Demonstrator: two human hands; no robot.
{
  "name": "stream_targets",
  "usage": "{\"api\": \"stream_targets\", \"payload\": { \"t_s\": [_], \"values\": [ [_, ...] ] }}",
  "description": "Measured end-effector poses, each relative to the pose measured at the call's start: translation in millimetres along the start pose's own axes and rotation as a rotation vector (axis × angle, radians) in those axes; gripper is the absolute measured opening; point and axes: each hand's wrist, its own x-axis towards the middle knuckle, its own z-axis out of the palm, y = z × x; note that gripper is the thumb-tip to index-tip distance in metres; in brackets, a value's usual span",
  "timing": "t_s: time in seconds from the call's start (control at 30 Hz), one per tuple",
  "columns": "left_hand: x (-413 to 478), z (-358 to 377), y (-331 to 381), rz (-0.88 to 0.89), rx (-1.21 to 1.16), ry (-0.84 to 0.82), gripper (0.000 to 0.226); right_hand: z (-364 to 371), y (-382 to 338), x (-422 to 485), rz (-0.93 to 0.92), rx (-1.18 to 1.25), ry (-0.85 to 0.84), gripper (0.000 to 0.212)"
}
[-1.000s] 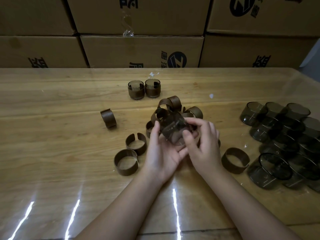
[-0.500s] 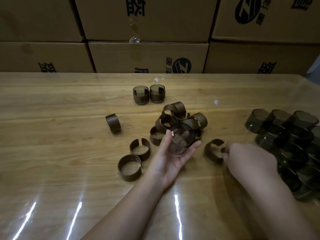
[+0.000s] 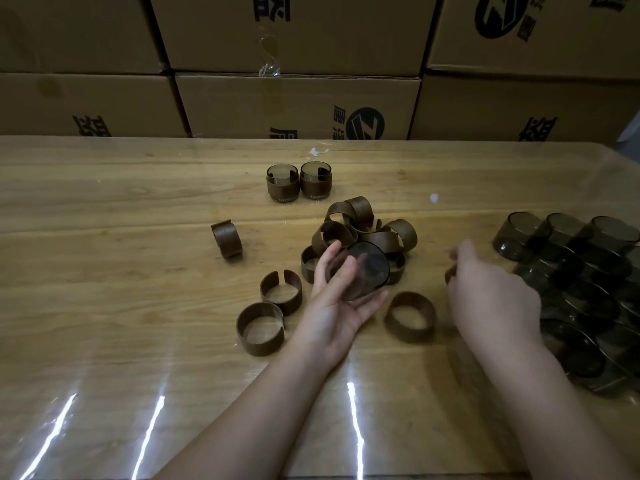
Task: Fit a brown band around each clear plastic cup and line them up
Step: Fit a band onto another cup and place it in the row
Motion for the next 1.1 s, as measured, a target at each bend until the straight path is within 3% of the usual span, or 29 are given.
{"api": "stream_targets", "payload": {
  "t_s": [0.13, 0.27, 0.43, 0.6, 0.8, 0.9, 0.97, 1.1],
  "values": [
    [1.4, 0.1, -0.7, 0.022, -0.064, 0.051, 0.071, 7.5, -16.6, -7.2, -0.182, 0.366, 0.268, 0.045],
    [-3.6, 6.1, 0.1, 0.062, -0.076, 0.026, 0.07, 24.0, -33.6, -18.5, -0.551, 0.523, 0.497, 0.031],
    [-10.0, 9.0, 2.7, 0.123, 0.016, 0.055, 0.05, 34.7, -40.9, -20.8, -0.729, 0.557, 0.504, 0.025],
    [-12.7, 14.9, 3.1, 0.175, 0.156, 0.029, 0.087, 40.1, -34.6, -17.0, -0.773, 0.528, 0.498, 0.021],
    [-9.7, 10.2, 1.6, 0.147, 0.132, -0.014, 0.08, 41.0, -32.8, -15.5, -0.786, 0.503, 0.516, 0.02],
    [-10.5, 9.7, 1.9, 0.143, 0.135, -0.036, 0.081, 39.9, -34.7, -18.9, -0.771, 0.719, 0.542, 0.027],
    [-12.0, 11.7, 2.0, 0.172, 0.189, -0.046, 0.082, 37.1, -35.8, -19.3, -0.609, 0.912, 0.51, 0.035],
    [-11.8, 12.5, -2.9, 0.201, 0.316, -0.066, 0.101, 28.2, -36.4, -16.2, -0.207, 1.291, -0.001, 0.051]
  ]
}}
